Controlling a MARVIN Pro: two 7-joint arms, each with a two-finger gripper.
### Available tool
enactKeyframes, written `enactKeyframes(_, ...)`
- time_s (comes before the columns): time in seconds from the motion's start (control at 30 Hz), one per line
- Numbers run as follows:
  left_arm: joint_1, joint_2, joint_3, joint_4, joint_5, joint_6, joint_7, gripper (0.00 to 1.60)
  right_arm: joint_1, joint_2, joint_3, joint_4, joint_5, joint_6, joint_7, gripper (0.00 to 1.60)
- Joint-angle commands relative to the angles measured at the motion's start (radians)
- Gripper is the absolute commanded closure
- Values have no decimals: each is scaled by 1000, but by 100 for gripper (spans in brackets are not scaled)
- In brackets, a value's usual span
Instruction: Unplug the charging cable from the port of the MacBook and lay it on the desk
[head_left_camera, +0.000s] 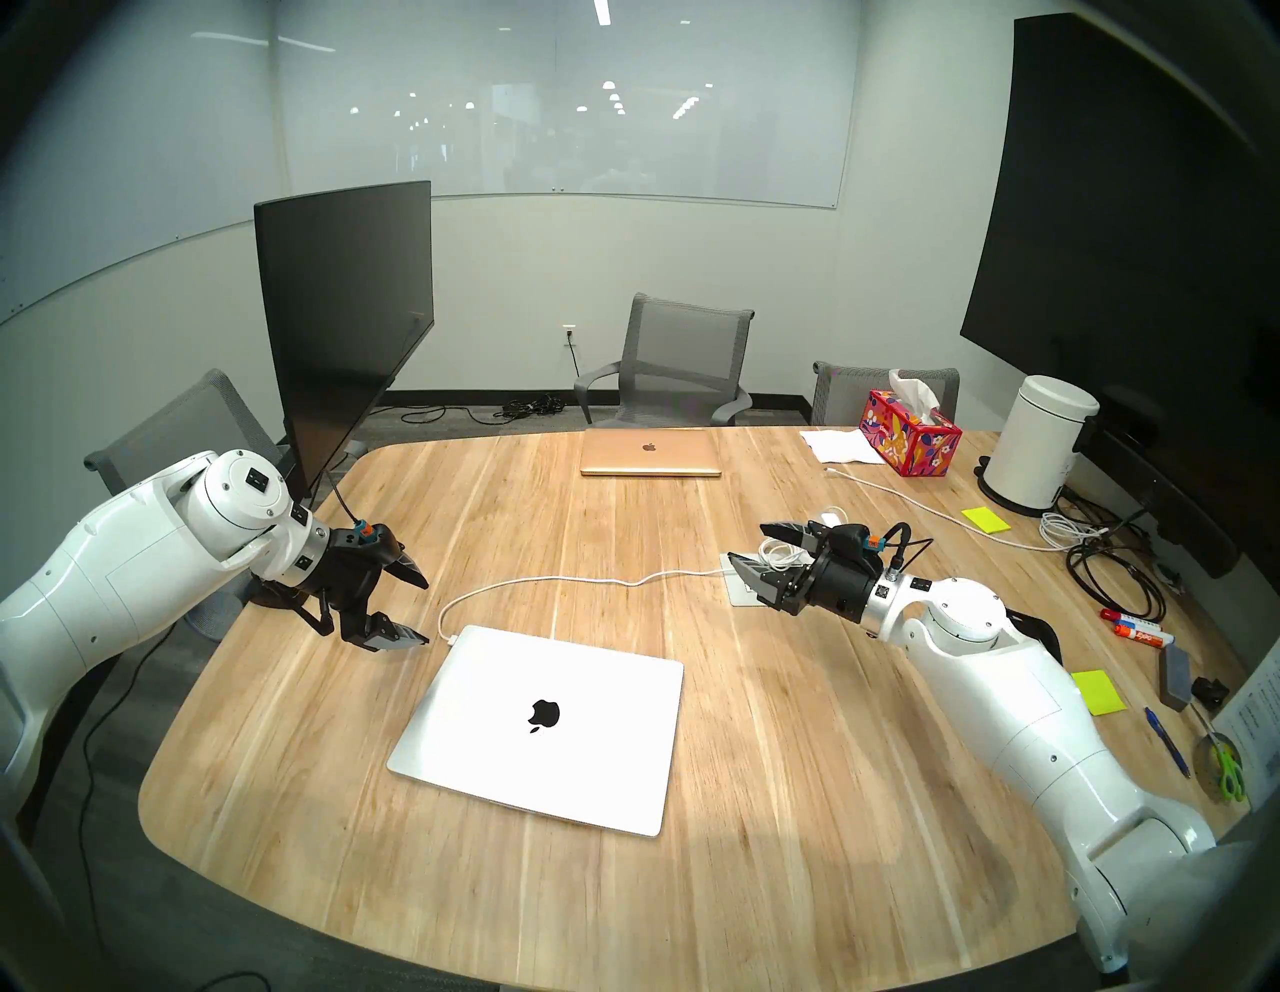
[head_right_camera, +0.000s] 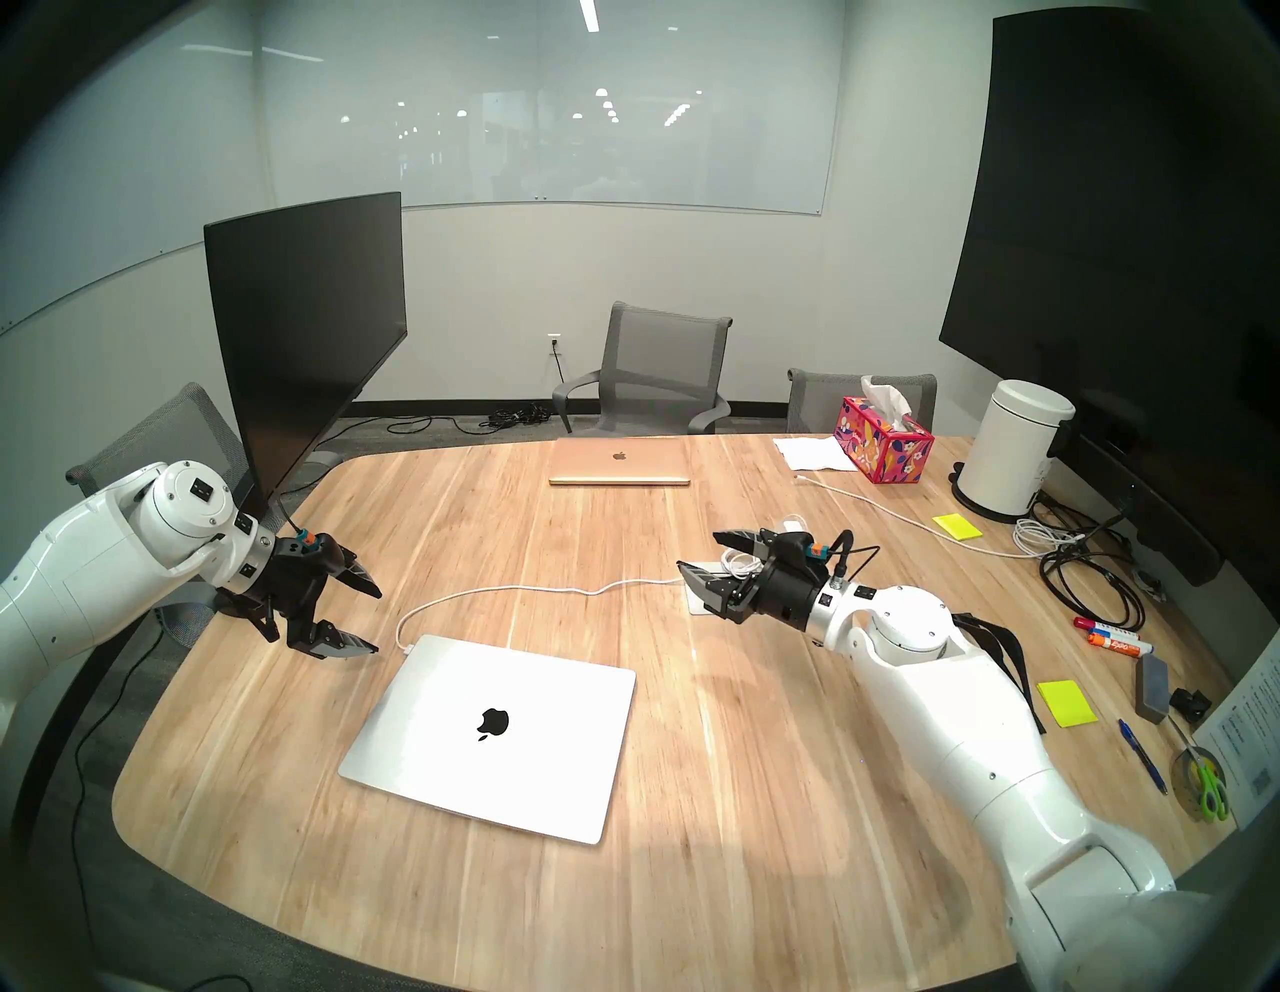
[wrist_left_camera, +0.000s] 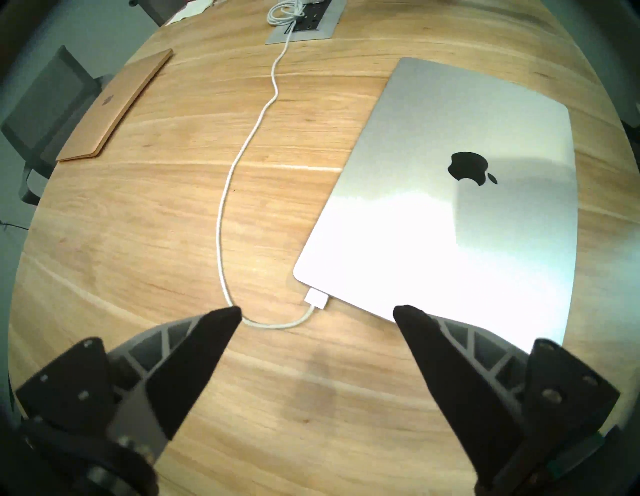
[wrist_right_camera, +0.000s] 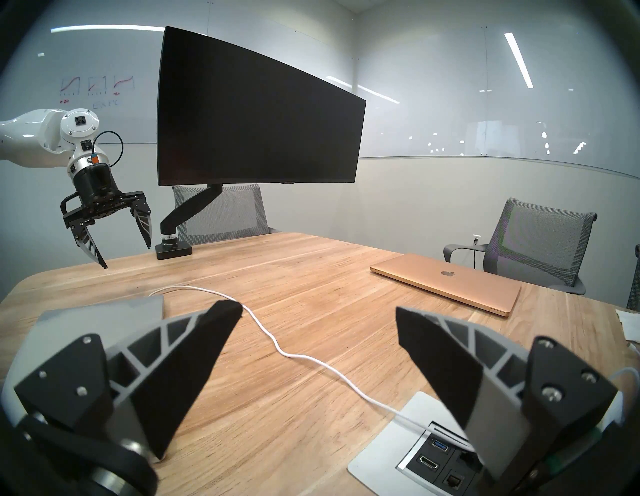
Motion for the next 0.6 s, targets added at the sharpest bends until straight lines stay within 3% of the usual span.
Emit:
enactKeyframes(0.0, -78, -43, 5, 56, 54, -87, -93, 0, 13, 1, 7, -16, 4, 1, -1, 0)
enactKeyframes(0.27, -99, -106, 21, 127, 116, -151, -135, 0, 13, 1, 7, -17, 4, 2, -1, 0)
enactKeyframes(0.57, -117, -172, 33, 197, 156, -176, -141, 0, 13, 1, 7, -17, 4, 2, -1, 0)
